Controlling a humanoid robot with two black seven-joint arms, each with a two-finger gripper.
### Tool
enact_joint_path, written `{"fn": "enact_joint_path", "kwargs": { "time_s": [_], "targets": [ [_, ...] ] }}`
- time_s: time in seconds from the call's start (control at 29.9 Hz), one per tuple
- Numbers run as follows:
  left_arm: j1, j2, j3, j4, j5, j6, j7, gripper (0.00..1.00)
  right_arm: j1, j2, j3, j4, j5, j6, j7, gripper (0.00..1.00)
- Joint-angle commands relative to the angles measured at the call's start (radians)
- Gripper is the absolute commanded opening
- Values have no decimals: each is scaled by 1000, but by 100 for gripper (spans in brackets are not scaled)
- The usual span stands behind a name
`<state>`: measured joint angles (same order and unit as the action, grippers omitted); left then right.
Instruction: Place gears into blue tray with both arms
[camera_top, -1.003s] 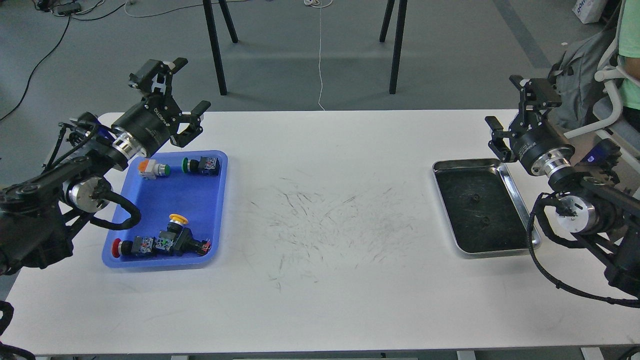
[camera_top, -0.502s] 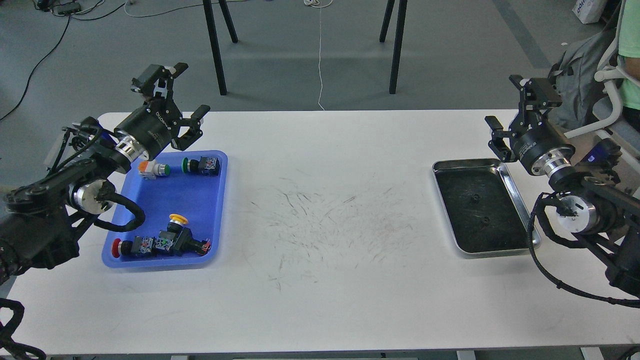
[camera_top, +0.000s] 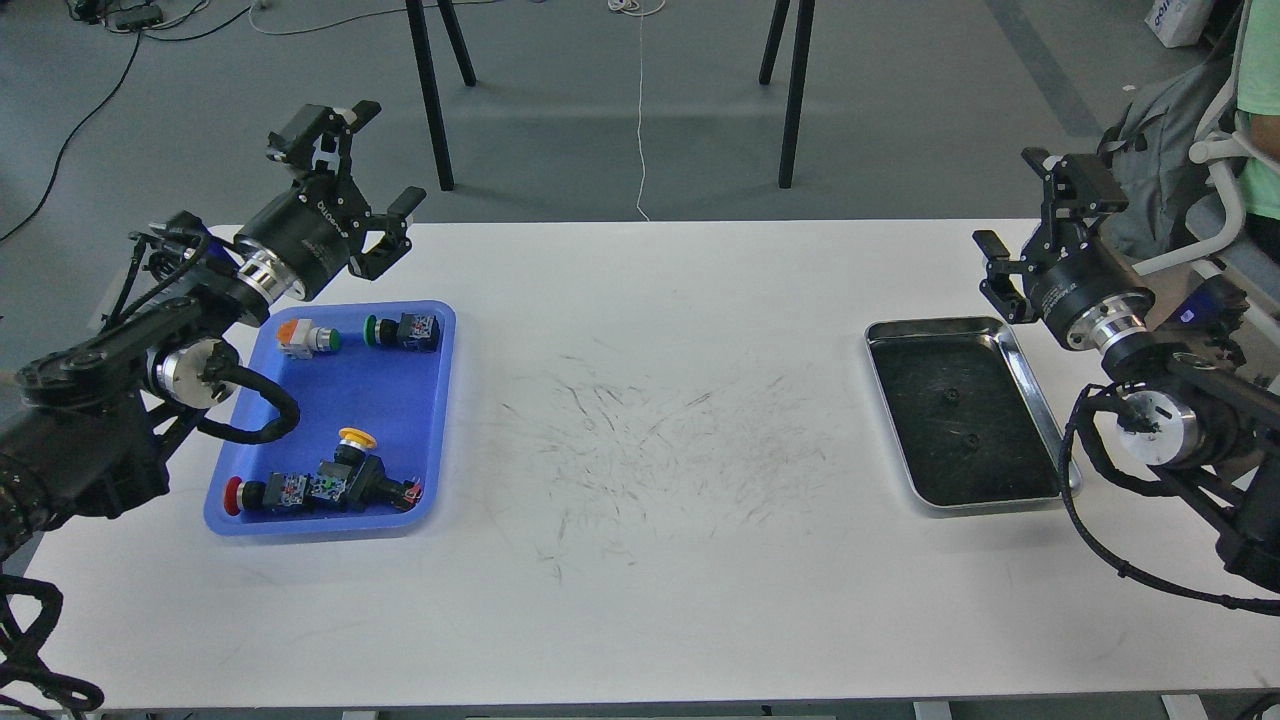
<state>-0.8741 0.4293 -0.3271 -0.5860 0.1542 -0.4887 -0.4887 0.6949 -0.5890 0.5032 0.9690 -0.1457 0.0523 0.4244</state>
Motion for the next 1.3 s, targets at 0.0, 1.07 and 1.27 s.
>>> {"fn": "enact_joint_path", "kwargs": {
  "time_s": [0.0, 1.07, 1.27],
  "targets": [
    [6, 2, 2, 1, 5, 0, 0, 100, 0, -5, 0, 0, 0, 0, -1, 99],
    [6, 6, 26, -6, -1, 0, 0, 100, -23, 21, 84, -49, 132, 17, 30, 99],
    [6, 5, 23, 2, -4, 0, 0, 100, -26, 47, 86, -65, 132, 21, 37, 99]
  ]
}}
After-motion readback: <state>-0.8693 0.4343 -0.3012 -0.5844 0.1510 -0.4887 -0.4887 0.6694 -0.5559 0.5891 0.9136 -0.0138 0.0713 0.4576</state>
